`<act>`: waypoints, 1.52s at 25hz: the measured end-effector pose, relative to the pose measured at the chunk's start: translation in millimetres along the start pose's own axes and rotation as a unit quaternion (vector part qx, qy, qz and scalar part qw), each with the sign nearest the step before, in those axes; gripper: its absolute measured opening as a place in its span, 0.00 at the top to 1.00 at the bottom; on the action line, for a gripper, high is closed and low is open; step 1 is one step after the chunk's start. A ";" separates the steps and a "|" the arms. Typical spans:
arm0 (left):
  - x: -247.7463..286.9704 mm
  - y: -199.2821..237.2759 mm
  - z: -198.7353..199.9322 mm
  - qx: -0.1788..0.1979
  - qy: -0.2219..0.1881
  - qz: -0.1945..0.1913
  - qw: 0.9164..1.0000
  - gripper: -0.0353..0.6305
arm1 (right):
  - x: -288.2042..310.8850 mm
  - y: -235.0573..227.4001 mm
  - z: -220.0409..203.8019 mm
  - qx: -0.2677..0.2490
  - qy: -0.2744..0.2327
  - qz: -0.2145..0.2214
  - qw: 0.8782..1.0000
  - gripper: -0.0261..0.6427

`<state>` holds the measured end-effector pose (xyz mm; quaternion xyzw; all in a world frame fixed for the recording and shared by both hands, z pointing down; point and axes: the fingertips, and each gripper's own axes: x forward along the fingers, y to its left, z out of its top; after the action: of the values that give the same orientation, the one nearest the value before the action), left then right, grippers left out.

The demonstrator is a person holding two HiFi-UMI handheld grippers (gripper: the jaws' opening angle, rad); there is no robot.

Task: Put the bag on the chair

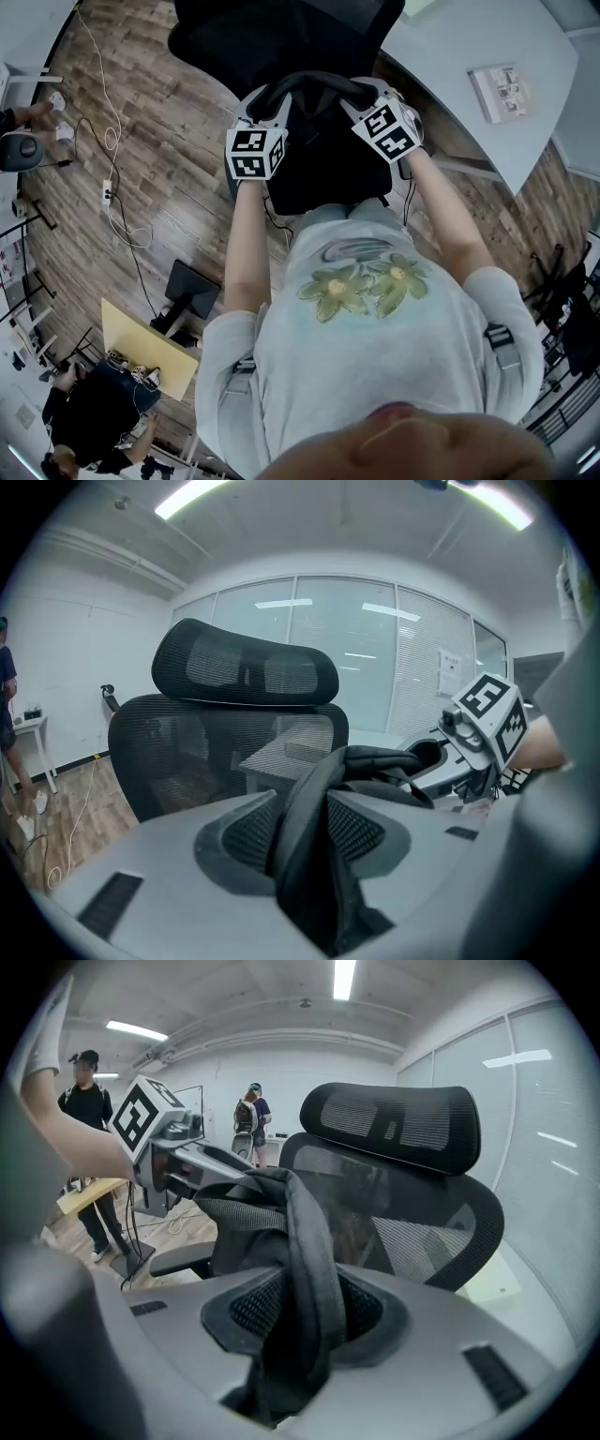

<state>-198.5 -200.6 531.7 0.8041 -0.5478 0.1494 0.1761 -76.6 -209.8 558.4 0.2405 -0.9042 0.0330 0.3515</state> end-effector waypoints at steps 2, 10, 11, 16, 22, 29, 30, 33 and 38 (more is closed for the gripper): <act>5.8 4.6 -0.4 -0.001 0.003 0.001 1.000 0.70 | 6.6 -4.3 -0.7 -0.016 0.004 -0.007 1.000 0.76; 31.8 32.6 -2.9 0.005 0.006 0.023 1.000 0.69 | 41.7 -24.7 2.0 -0.025 0.019 -0.006 0.999 0.74; 35.3 36.6 -3.5 0.005 0.007 0.024 1.000 0.69 | 46.4 -27.2 2.6 -0.023 0.021 -0.005 0.999 0.74; 51.8 55.3 -6.2 0.008 0.007 0.040 0.999 0.68 | 67.3 -37.8 5.9 -0.028 0.029 -0.009 0.999 0.73; 74.6 70.0 -8.8 0.006 0.025 0.056 0.998 0.68 | 91.7 -56.1 3.8 -0.037 0.035 -0.012 0.999 0.71; 88.4 84.9 -12.3 -0.001 0.034 0.074 0.997 0.68 | 114.2 -66.2 2.5 -0.060 0.045 -0.019 0.997 0.68; 90.2 86.6 -12.7 -0.001 0.036 0.076 0.997 0.68 | 116.8 -67.7 2.4 -0.062 0.047 -0.019 0.997 0.67; 97.3 90.4 -15.6 -0.002 0.042 0.081 0.996 0.68 | 124.6 -72.6 -0.4 -0.061 0.055 -0.019 0.996 0.67; 101.0 96.7 -15.3 -0.029 0.048 0.083 0.995 0.65 | 126.6 -76.9 0.6 -0.049 0.065 -0.011 0.997 0.65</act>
<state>-253.6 -310.1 600.6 0.7422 -0.6079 0.1863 0.2122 -122.4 -329.9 632.0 0.2303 -0.8771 0.0009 0.4216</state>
